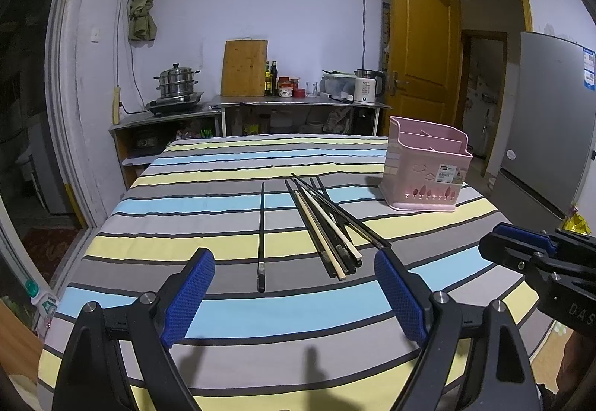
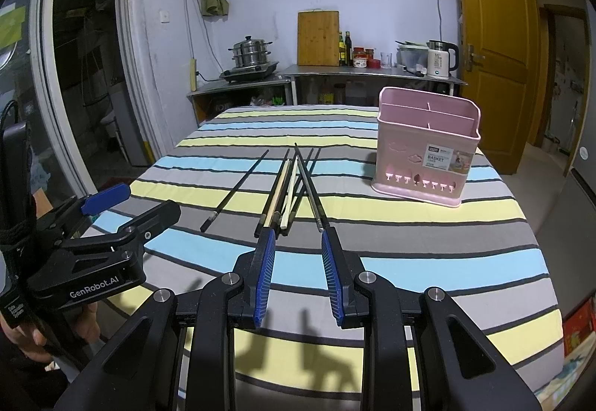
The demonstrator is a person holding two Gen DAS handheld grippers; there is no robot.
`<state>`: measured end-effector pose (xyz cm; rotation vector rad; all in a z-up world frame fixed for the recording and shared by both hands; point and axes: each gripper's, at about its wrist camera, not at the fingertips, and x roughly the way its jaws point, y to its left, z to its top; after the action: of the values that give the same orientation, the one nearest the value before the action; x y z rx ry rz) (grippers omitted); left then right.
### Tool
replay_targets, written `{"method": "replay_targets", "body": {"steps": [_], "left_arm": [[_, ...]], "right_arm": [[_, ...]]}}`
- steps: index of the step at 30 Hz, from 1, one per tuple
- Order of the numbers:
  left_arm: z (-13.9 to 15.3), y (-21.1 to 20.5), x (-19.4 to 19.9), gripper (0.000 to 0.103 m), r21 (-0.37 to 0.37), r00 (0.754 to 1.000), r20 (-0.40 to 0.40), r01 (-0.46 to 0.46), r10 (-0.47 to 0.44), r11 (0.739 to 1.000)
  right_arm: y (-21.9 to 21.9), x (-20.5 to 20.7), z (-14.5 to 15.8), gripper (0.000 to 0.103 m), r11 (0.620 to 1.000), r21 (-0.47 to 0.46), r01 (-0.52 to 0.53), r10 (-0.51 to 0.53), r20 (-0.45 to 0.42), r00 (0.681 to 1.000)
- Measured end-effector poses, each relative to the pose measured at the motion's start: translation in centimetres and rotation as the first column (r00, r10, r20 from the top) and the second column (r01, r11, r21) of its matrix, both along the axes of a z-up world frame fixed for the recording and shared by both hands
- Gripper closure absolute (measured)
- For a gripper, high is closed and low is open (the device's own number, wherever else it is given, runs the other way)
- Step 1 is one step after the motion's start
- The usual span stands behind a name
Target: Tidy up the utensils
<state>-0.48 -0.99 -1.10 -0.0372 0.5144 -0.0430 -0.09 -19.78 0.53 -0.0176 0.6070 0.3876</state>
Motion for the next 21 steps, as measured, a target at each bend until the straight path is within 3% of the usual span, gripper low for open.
{"method": "replay_targets", "body": {"steps": [21], "left_arm": [[-0.52,-0.1,0.57,0.015,0.007,1.0,-0.017,0.009,-0.009,1.0]], "right_arm": [[0.15,0.72,-0.63,0.076,1.0,0.002,-0.003,0.003,-0.017,1.0]]}}
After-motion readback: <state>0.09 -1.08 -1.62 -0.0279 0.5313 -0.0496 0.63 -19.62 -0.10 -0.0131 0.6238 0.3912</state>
